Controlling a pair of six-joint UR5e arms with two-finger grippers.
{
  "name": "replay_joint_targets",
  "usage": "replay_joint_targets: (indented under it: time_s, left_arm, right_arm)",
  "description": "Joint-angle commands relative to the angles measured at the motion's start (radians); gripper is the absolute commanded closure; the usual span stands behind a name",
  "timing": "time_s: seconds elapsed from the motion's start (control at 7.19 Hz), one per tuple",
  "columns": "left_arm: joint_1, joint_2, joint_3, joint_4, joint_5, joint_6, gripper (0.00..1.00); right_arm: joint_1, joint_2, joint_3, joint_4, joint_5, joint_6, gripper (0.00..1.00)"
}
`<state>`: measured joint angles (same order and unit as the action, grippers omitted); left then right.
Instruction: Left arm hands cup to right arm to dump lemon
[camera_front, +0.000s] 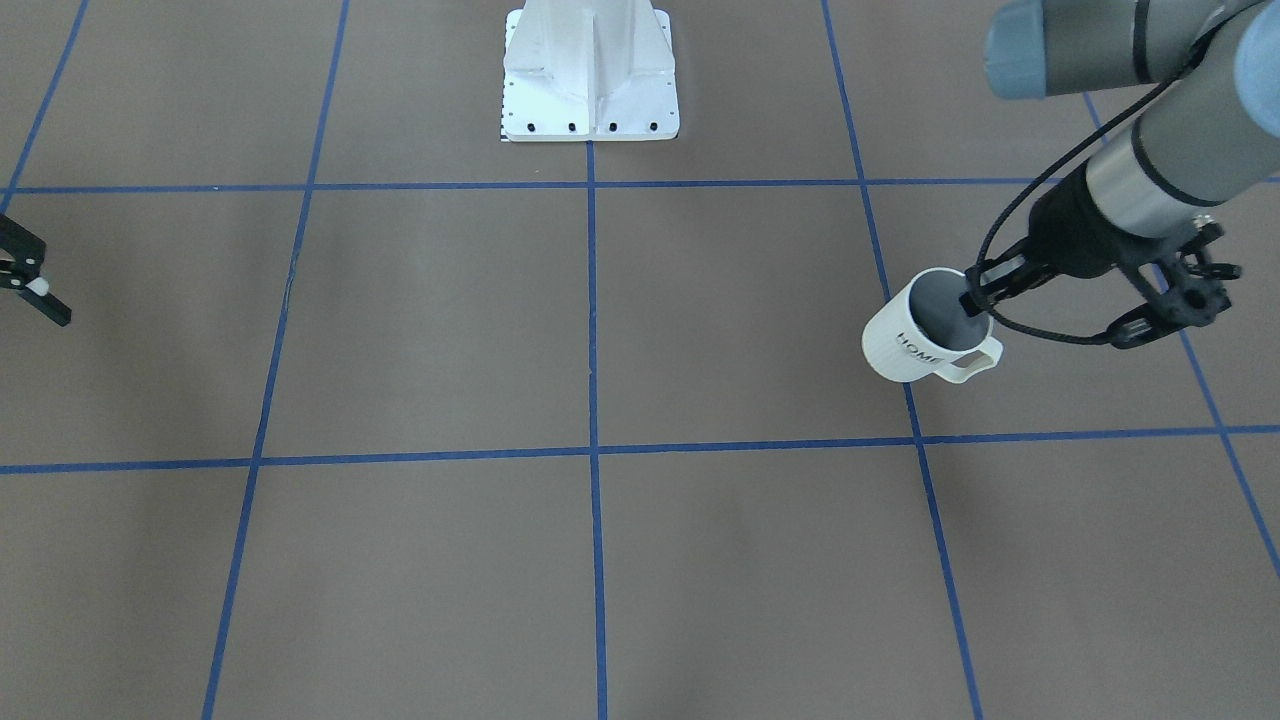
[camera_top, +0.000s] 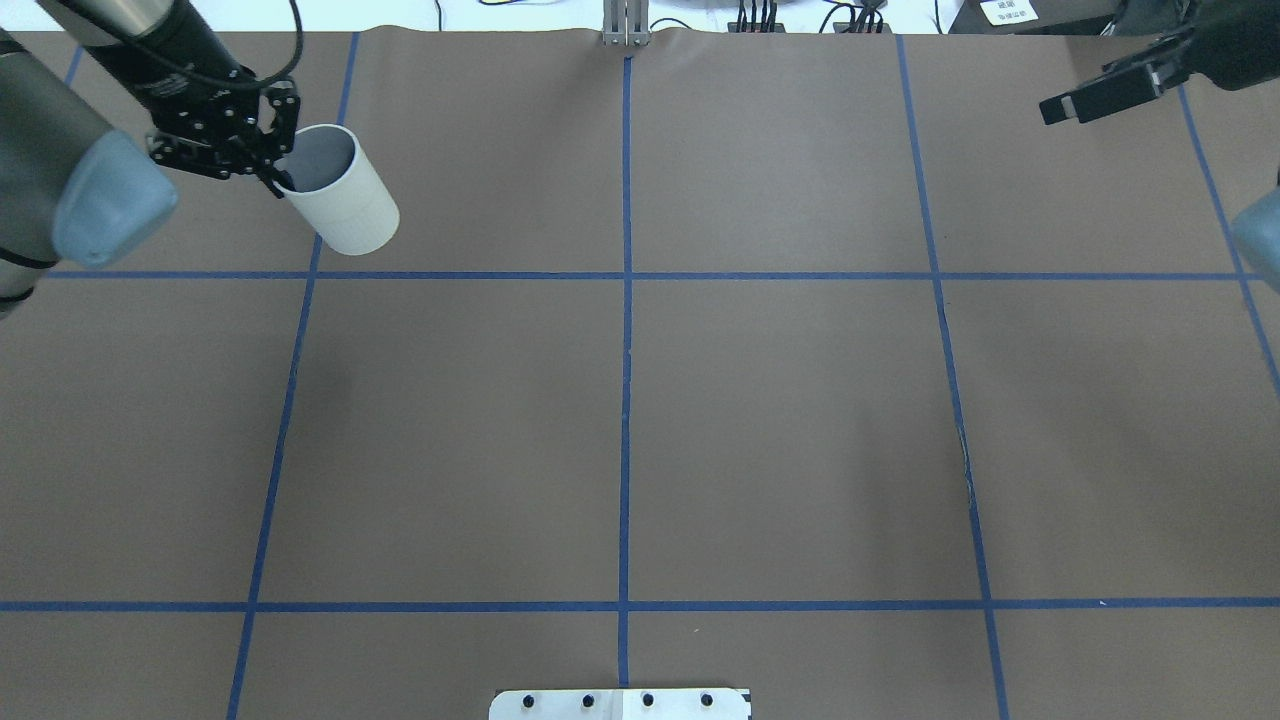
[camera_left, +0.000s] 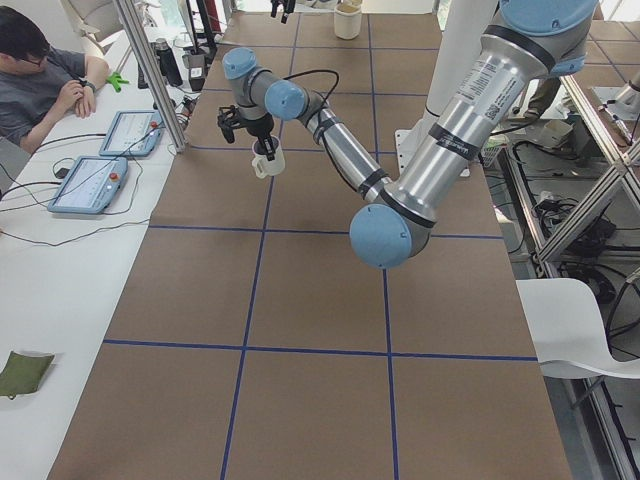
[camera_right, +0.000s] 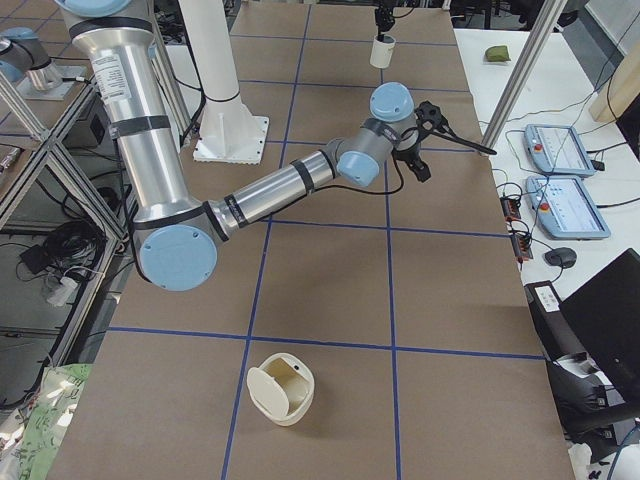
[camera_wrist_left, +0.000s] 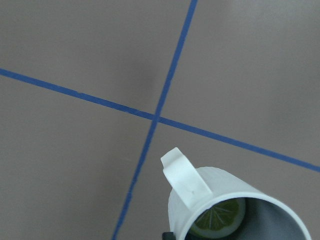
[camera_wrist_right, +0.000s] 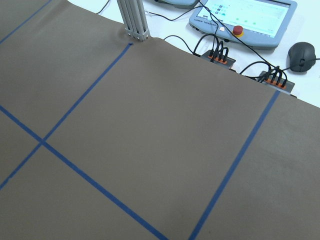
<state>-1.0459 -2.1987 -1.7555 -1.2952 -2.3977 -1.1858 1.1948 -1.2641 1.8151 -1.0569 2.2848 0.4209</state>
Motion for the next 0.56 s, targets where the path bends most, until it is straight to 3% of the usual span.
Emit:
replay_joint_targets:
  time_s: [0.0,0.14,0.42]
  left_arm:
    - [0.067,-0.088,0.133,-0.22,0.003,-0.267,1.0]
    - [0.079,-0.143,0.222,-0.318,0.005,-0.361,1.0]
    - [0.098,-0.255,0.318,-0.332,0.006,-0.448,1.0]
  right_arm:
    - [-0.189,0.066,0.033,0.097,-0.302,0.132,0.01]
    - [-0.315,0.066,0.049,0.124,-0.487,0.15,0.01]
    - [-0.537,0.074,0.078,0.124,-0.814,0.148,0.0]
